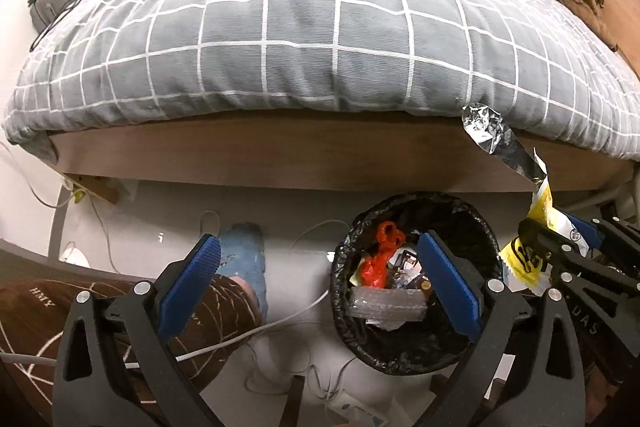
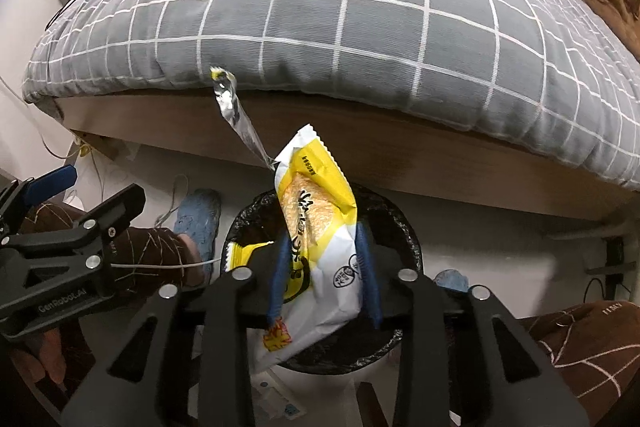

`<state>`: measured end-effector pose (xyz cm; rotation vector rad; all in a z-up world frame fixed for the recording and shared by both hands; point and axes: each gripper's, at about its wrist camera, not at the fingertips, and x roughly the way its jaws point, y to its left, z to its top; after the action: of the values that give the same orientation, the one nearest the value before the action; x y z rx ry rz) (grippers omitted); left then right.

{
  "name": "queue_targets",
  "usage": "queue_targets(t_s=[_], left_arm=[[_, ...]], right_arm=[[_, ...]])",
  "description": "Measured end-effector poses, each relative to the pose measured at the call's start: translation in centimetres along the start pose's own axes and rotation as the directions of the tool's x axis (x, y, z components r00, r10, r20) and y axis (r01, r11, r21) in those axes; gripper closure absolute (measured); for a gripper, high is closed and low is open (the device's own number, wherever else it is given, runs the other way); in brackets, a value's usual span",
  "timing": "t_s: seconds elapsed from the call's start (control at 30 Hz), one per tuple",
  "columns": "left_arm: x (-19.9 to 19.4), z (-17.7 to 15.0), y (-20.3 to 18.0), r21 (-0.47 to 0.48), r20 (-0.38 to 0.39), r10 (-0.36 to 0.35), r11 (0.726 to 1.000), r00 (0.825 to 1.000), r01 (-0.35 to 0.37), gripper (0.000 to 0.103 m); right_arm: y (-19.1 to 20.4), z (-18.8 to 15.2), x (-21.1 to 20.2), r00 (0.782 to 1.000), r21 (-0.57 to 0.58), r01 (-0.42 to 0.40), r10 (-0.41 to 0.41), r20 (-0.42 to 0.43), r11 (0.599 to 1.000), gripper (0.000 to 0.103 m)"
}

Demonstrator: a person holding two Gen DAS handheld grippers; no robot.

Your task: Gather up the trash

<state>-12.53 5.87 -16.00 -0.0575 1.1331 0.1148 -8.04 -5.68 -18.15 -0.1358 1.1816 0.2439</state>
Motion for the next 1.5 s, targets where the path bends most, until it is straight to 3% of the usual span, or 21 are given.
queue_targets(t_s=[0.57,0.97,1.5], left_arm=[[-1.7,0.0,-0.4,0.011,0.024,0.003,1.000,1.000,-0.003,0.006],[-5.7,1.1,-1.5,0.025,0.098,-0.024,0.999,0.995,0.022,0.006],[-16.4,2.6,-3.9,0.064,0.273,-0.107,0.994,0.956,0.093,0.006]], right_arm=[[-1.3,-0.1,-2.0,0.999,0.007,0.009,-0.009,0.042,1.000,0.030],[-3.8,-1.4,-6.9,0.987,0.034,0.062,-0.066,0.146,0.998,0.010],[-6.8,-1.8,-18.7,0.916,0.154,0.136,-0.183,0.357,0.979,0.008]])
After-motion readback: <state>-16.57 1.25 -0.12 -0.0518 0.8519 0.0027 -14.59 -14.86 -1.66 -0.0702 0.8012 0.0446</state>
